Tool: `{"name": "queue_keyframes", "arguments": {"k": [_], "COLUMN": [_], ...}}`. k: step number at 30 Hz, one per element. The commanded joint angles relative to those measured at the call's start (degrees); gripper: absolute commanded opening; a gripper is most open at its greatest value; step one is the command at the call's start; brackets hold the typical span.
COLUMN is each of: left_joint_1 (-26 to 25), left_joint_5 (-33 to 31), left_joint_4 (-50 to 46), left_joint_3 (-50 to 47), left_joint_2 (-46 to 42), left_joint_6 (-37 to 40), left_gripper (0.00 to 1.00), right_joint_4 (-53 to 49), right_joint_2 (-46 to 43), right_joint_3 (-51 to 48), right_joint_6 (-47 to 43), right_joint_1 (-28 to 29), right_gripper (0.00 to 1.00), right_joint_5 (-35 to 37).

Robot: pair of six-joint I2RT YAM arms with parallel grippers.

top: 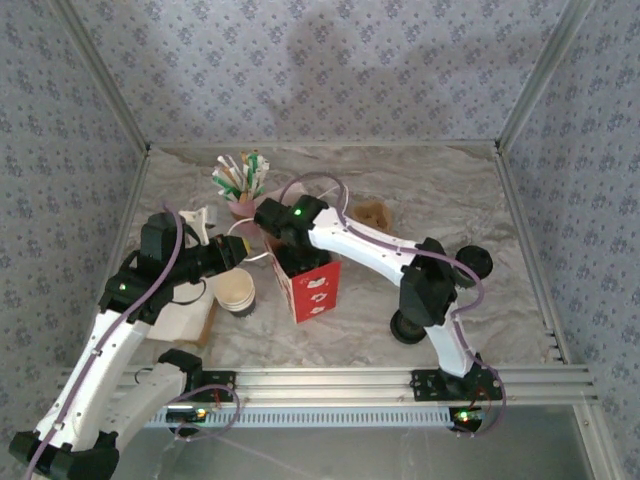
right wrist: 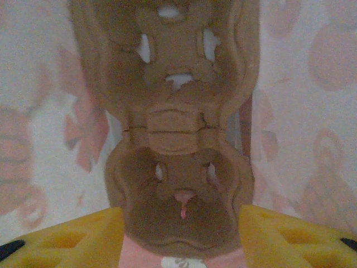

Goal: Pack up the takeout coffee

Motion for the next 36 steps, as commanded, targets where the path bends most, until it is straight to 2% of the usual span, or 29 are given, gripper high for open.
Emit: {"name": "queue_keyframes", "arguments": {"k": [1, 11, 17, 25, 30, 32, 36], "left_joint_1": [-0.4, -0.5, -0.4, -0.4, -0.4, -0.4, -0.3], "left_joint_5": [-1.3, -3.2, -4.6, -5.1, -5.3, -6.1, -10.9], "left_joint_4": [-0.9, -3.4, -5.6, -8.3, -9.8, -11.1, -16.2], "left_joint_3": [3.3, 5.2, 7.0, 10.1, 11.6, 12.5, 15.2], "left_joint_2": [0.5, 1.7, 1.6, 1.2, -0.3, -1.2, -3.7], "left_joint_6": [1.6, 2.1, 2.4, 2.6, 2.7, 2.9, 4.0], "left_gripper": [0.15, 0.19, 0.28, 0.72, 0.93, 0.99, 1.0], "right_joint_4": [-4.0, -5.5, -2.7, 1.9, 2.7, 3.2, 4.7], "right_joint_2": [-4.3, -9.3, -13.9, -20.2, -24.0, -25.7, -29.0], "right_joint_3": [4.8, 12.4, 14.4, 13.8, 12.7, 11.6, 8.5], "right_joint_6": [-0.7, -2.8, -4.2, -5.8, -6.7, -6.9, -7.2], "right_joint_1": [-0.2, -0.6, -0.6, -1.2, -1.9, -2.2, -3.3], "right_gripper": [0.62, 0.81, 0.87, 0.89, 0.88, 0.88, 0.88], "right_joint_5": [0.9, -3.0, -7.6, -12.9, -13.4, -13.5, -13.7]}}
